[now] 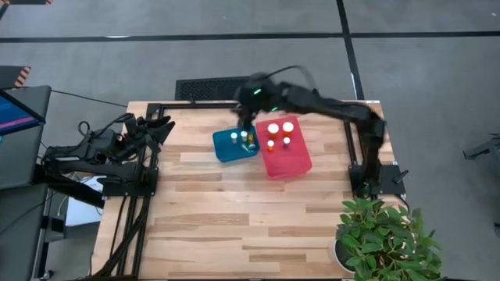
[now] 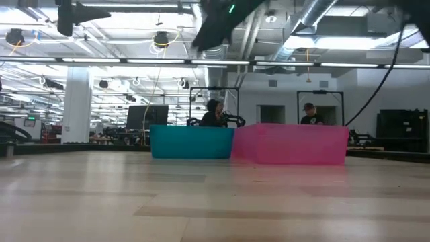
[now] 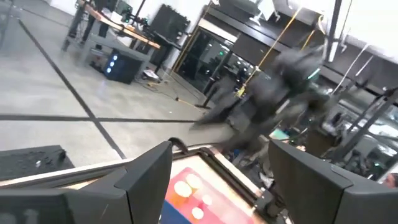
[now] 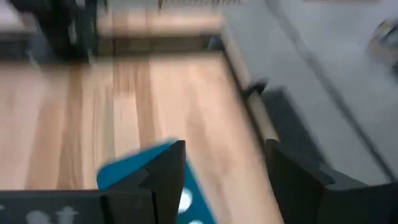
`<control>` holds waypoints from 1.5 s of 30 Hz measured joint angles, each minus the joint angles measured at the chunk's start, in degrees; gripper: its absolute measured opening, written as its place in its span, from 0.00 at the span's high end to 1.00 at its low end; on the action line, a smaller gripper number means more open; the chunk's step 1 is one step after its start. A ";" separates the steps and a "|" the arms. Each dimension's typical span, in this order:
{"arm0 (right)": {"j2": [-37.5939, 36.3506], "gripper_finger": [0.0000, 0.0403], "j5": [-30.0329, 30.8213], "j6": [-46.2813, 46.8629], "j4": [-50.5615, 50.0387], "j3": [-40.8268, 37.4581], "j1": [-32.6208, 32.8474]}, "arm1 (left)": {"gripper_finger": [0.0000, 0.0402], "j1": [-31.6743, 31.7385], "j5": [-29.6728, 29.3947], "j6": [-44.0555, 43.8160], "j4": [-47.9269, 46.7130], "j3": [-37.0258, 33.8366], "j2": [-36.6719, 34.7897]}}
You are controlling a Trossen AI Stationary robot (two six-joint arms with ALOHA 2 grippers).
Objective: Pick and place medicine bottles into bin by pill shape (circle, oval)
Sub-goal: Return to Home Position
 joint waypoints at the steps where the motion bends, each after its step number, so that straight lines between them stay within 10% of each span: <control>1: -2.51 0.44 -0.02 -0.12 -0.21 0.01 -0.18 | 0.35 0.04 -0.04 0.06 -0.30 0.00 0.00; 11: -25.07 0.44 -0.95 -1.14 -21.28 -5.95 -3.45 | 0.35 0.17 0.81 -0.30 -5.52 -0.04 0.31; 18: -49.63 0.44 -14.77 5.26 -0.25 -35.87 -8.21 | 0.35 2.80 12.27 8.73 0.44 -0.02 -2.08; 27: -81.32 0.44 -14.64 20.74 29.73 -76.62 -7.10 | 0.35 8.52 22.95 9.96 -2.54 -0.69 -4.13; 45: -109.77 0.44 -12.71 31.70 41.51 -109.04 -3.91 | 0.35 21.54 46.90 -3.18 13.72 -32.23 -16.70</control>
